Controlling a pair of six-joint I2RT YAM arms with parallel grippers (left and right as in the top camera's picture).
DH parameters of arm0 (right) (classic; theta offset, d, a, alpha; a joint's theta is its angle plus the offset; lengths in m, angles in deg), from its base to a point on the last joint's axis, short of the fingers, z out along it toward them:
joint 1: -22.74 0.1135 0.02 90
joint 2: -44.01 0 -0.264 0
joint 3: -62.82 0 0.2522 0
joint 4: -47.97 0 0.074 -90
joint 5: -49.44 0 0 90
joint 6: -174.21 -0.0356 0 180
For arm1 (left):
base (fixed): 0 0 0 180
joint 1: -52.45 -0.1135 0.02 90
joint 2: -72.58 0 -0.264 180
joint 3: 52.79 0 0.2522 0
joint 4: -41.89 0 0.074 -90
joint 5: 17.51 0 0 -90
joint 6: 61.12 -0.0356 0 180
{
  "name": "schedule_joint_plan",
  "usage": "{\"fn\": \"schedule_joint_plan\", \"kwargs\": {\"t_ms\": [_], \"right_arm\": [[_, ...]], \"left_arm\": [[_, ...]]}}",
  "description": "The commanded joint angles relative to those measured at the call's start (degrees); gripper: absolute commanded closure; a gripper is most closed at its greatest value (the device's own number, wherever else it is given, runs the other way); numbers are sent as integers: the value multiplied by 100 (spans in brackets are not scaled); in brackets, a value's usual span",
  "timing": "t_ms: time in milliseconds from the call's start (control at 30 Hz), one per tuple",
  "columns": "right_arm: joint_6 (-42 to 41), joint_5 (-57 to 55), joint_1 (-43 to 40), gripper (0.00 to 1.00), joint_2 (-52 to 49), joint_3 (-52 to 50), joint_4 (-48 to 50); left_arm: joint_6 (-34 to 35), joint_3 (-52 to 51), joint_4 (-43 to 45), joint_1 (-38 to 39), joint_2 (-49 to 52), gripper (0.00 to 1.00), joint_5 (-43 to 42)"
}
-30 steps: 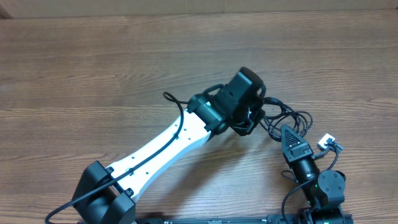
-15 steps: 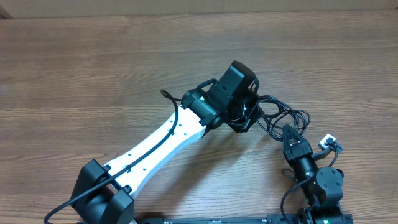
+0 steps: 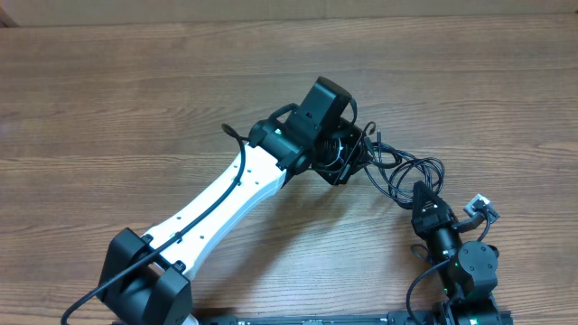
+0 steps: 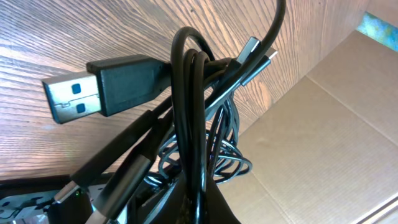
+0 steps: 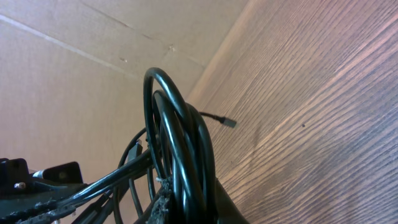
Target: Untangle cables
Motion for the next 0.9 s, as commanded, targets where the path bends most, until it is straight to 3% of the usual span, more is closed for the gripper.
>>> {"fn": "schedule_joint_plan", "kwargs": {"t_ms": [0, 133, 467, 600, 867], "right_arm": [[136, -247, 11, 88, -28, -57, 0], [291, -267, 11, 88, -28, -57, 2], [601, -339, 11, 90, -28, -57, 4], [1185, -348, 11, 93, -28, -57, 13], [1191, -350, 11, 93, -28, -57, 13]], "left_arm": [[-361, 155, -83, -96, -122, 96, 42], [-487, 155, -83, -149, -122, 96, 129], [-2236, 155, -114, -439, -122, 96, 105], [-2806, 155, -299, -503, -122, 96, 105], [-4192, 155, -339, -529, -122, 96, -61]]}}
